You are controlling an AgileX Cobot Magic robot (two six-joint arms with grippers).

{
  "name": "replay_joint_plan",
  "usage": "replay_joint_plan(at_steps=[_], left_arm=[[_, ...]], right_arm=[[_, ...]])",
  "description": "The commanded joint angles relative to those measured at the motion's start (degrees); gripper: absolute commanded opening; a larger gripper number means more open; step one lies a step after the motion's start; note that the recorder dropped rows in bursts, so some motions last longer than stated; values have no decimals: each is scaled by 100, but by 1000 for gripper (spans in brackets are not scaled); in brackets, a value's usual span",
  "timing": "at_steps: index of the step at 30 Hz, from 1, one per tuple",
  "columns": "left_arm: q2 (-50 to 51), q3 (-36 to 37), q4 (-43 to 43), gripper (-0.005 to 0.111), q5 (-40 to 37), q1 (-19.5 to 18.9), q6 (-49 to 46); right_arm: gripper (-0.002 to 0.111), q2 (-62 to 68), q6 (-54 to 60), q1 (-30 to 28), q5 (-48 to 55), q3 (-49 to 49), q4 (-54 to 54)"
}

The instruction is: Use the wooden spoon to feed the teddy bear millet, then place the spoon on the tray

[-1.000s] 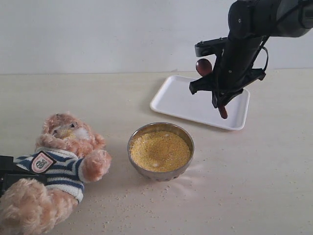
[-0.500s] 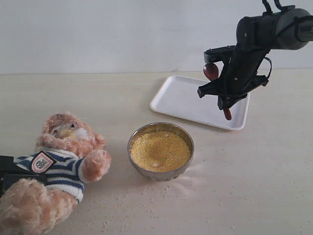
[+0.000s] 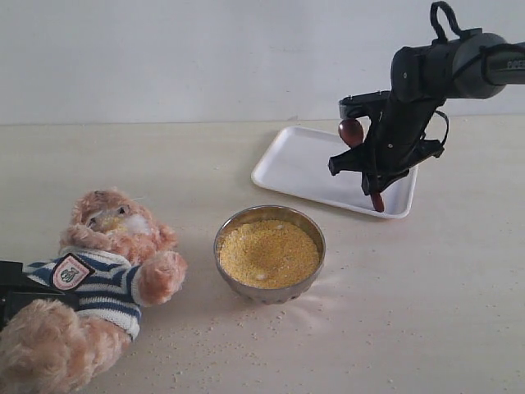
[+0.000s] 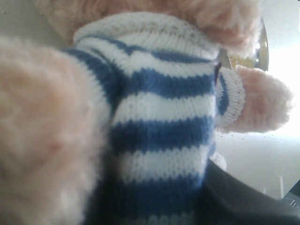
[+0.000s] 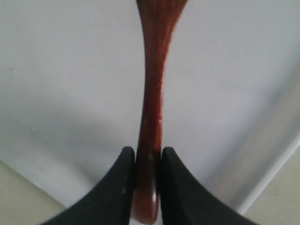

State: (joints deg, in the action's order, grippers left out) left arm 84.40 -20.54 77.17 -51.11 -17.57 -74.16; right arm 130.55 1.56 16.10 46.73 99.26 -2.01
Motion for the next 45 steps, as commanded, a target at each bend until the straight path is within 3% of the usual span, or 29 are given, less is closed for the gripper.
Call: replay_joint_plan(at_steps=[1,4,7,22,31,39,45], left_arm=[[-72,27,48,5,-89,-16,-51],[-72,27,48,5,-89,-16,-51],[-72,27,48,5,-89,-16,-51],[-72,27,48,5,-89,-16,-51],[-72,27,48,5,-89,-16,-51],[-72,27,48,5,-89,-16,-51],[-72,27,48,5,-89,-16,-51]], right_arm=[[17,41,65,-22,-152,39,-59],[30,81,78,-22,-152,39,-142],[34,69,78,-22,-238,39,-189],[34,-720,600,-22,-313,-332,-334],[34,-2231,600,-22,-1554,-2305,-371],[34,-4627,633,-9,-2855,-4777,-649],[34,-6660,633,-9,-2898,-6220,-673]])
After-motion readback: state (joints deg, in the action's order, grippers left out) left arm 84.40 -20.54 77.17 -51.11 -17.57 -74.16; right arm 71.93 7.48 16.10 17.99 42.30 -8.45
